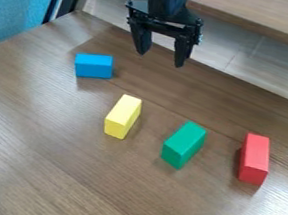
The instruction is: Put the green rectangular block on top of the yellow rectangular block.
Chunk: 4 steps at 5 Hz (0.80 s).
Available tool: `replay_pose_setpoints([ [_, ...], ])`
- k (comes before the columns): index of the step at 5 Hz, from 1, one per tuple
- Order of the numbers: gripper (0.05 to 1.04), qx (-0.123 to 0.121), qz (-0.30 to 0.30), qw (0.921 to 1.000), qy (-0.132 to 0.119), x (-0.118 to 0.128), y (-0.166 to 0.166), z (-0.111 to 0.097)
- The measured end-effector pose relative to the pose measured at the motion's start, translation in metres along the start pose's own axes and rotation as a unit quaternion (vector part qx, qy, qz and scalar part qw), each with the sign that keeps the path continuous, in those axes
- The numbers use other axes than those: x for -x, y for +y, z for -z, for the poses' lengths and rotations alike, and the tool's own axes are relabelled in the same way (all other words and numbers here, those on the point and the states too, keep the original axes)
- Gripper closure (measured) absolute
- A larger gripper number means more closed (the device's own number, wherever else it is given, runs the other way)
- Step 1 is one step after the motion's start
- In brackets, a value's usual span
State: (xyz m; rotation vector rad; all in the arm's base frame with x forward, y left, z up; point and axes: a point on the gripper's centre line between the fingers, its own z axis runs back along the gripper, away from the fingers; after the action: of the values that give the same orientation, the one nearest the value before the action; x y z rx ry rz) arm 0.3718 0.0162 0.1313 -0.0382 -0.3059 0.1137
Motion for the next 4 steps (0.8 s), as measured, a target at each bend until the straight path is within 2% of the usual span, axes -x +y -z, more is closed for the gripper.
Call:
replay_pose_setpoints([
  [1,0.083,0.0,-0.002,0.9998,0.018,0.006,0.0,0.012],
  [2,0.083,0.012,-0.002,0.9996,0.024,0.013,-0.005,0.022],
  [4,0.083,0.03,0.014,0.999,0.031,0.019,-0.016,0.03],
])
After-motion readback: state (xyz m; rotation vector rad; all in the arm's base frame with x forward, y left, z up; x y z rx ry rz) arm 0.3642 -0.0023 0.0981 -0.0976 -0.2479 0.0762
